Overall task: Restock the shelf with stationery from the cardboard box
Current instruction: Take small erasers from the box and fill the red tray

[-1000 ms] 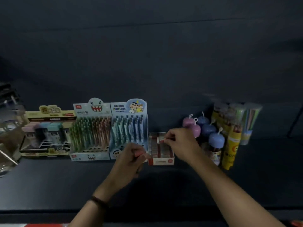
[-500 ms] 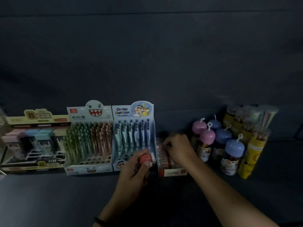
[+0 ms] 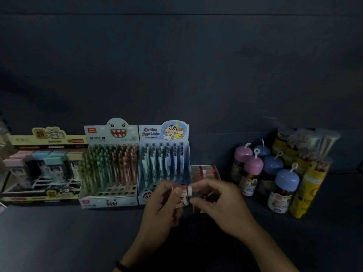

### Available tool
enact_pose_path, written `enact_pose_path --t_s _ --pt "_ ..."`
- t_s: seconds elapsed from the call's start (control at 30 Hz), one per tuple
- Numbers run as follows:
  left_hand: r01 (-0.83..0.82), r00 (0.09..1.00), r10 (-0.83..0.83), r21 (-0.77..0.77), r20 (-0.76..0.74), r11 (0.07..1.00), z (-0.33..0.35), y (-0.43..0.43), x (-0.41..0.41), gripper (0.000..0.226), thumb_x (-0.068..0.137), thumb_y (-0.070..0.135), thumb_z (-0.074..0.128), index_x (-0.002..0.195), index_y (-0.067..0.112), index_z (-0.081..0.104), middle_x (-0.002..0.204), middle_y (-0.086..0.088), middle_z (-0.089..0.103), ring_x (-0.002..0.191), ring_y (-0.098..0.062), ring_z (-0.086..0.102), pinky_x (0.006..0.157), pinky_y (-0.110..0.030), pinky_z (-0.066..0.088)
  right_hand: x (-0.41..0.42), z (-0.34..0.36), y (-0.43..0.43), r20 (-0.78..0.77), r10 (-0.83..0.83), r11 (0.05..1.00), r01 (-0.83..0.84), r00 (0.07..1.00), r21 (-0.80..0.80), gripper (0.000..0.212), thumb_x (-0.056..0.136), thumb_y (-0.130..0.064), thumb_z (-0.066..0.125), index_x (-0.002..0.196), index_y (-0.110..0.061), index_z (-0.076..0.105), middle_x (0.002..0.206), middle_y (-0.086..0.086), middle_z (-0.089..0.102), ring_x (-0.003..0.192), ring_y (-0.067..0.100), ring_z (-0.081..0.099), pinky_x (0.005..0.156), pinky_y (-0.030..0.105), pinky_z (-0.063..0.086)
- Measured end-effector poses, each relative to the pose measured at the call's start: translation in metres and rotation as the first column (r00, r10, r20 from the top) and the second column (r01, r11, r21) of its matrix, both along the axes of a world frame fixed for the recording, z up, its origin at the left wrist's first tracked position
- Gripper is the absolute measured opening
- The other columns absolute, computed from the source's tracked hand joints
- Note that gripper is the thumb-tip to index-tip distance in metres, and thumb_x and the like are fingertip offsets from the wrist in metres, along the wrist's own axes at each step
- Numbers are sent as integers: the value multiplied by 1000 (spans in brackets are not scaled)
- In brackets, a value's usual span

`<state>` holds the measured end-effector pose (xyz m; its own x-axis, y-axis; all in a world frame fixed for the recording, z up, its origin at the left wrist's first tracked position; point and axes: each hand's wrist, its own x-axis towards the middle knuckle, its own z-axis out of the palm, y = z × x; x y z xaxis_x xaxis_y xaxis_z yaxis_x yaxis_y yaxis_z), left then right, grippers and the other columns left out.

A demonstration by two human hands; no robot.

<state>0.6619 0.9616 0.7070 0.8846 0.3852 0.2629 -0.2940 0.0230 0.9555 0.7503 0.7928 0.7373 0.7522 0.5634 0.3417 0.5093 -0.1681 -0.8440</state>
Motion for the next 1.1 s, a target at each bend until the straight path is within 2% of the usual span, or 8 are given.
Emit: enact_pose_path --t_s 0.23,0.37,0.47,0.57,0.7,0.83,0.97,1.1 --pt "43 998 -40 66 -45 997 3 -2 -4 32 96 44 60 97 18 79 65 -20 42 53 -21 35 48 -27 28 -4 6 7 -187 -89 961 133 978 242 13 88 -12 85 95 -22 80 89 1 78 86 17 76 81 37 63" --pt "65 994 -53 128 -92 990 3 -4 -6 22 95 37 67 99 22 83 58 3 51 53 -16 40 49 -27 32 -10 3 12 -217 -172 935 229 961 271 8 84 -18 89 88 -22 82 85 -2 80 83 14 77 81 35 63" --pt "8 999 5 265 -46 964 9 -6 -10 15 97 16 73 103 23 85 76 10 76 62 -1 62 59 -15 46 -16 -1 12 -220 -118 961 167 968 219 21 81 -24 92 99 -31 84 93 -7 81 92 10 77 86 37 63" --pt "-41 998 55 418 -21 908 6 -7 -9 19 93 12 78 104 27 83 98 12 81 90 -6 76 78 -19 57 -16 0 15 -187 -145 971 176 972 159 29 80 -19 92 104 -34 82 95 -11 81 94 7 76 86 41 65" --pt "-85 992 119 482 -40 872 0 -3 -7 36 93 3 77 111 34 76 105 21 78 99 0 73 83 -15 56 1 10 7 -69 -293 933 301 954 198 19 85 -15 87 98 -27 80 89 -14 79 86 1 75 82 23 60" --pt "-64 991 105 371 -89 926 -4 0 -4 25 102 8 67 112 31 70 102 9 75 84 -7 70 70 -28 56 44 19 -10 201 -339 936 351 919 -26 14 94 -20 78 103 -30 75 95 -19 75 93 -5 70 82 15 55" --pt "-79 991 104 276 -79 958 -4 -1 -2 21 104 11 63 105 32 67 89 2 73 70 -12 63 63 -28 53 76 10 -1 419 -213 850 379 882 -365 17 99 -23 67 110 -35 70 108 -12 71 99 10 68 85 37 59" --pt "-75 992 98 266 -73 961 -7 1 1 18 106 6 59 109 20 70 70 1 64 61 -12 57 58 -25 48 83 -1 11 540 -105 734 432 835 -525 16 95 -11 65 103 -24 70 108 0 70 95 21 69 78 39 59"
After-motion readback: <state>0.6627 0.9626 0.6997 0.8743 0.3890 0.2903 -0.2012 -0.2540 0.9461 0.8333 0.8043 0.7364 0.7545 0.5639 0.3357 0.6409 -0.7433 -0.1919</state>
